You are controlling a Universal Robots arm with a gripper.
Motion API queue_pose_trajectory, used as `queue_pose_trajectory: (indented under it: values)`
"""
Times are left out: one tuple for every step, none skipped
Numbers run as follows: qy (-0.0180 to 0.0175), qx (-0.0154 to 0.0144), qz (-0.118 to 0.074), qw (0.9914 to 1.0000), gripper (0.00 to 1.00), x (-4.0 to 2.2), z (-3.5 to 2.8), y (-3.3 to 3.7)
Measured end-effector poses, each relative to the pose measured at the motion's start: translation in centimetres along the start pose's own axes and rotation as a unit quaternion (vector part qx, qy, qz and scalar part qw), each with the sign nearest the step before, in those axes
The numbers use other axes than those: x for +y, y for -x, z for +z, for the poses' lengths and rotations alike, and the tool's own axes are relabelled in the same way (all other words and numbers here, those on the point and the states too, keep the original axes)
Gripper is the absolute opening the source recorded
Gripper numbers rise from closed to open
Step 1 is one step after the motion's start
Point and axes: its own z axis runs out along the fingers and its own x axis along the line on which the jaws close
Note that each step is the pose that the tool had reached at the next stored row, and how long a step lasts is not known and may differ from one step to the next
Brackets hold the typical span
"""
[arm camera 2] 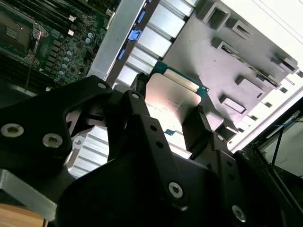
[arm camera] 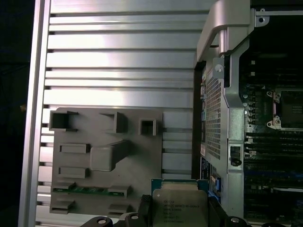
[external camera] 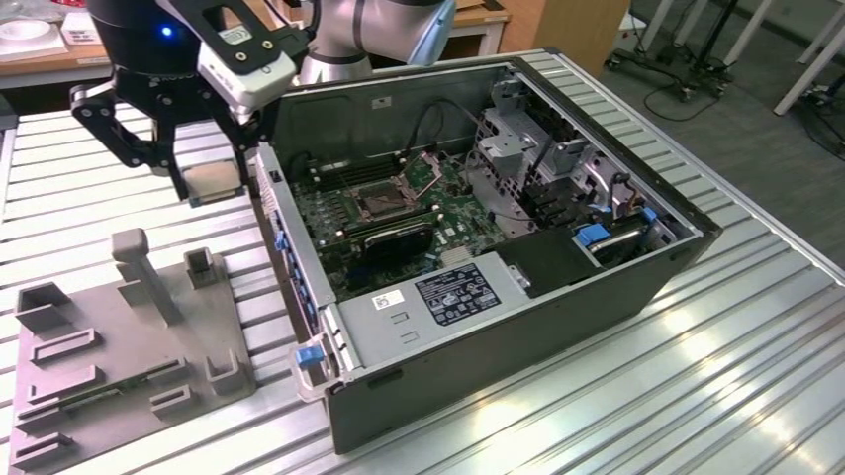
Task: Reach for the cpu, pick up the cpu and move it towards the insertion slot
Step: 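Pick up the cpu and move it towards the insertion slot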
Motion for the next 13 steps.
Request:
queue_pose_trajectory:
  values:
    - [0.0000,0.0001,0.000,1.00000,0.54,0.00,0.00,0.03]
    - [-0.0001,0.0001,0.000,1.00000,0.54,0.01,-0.01,0.05]
    - [-0.0001,0.0001,0.000,1.00000,0.54,0.01,0.00,0.07]
    - [-0.0001,0.0001,0.000,1.00000,0.54,0.02,0.00,0.09]
    - [-0.0001,0.0001,0.000,1.00000,0.54,0.03,0.01,0.12]
    - [-0.0001,0.0001,0.000,1.00000,0.54,0.04,0.01,0.14]
    - [-0.0001,0.0001,0.000,1.00000,0.54,0.04,0.01,0.16]
    - [-0.0001,0.0001,0.000,1.00000,0.54,0.05,0.01,0.17]
    - [-0.0001,0.0001,0.000,1.00000,0.54,0.06,0.02,0.19]
    - [-0.0001,0.0001,0.000,1.00000,0.54,0.06,0.02,0.19]
    - [-0.0001,0.0001,0.000,1.00000,0.54,0.06,0.03,0.19]
    - [0.0000,0.0000,0.000,1.00000,0.54,0.06,0.03,0.20]
    - [0.0000,0.0000,0.000,1.00000,0.54,0.06,0.03,0.21]
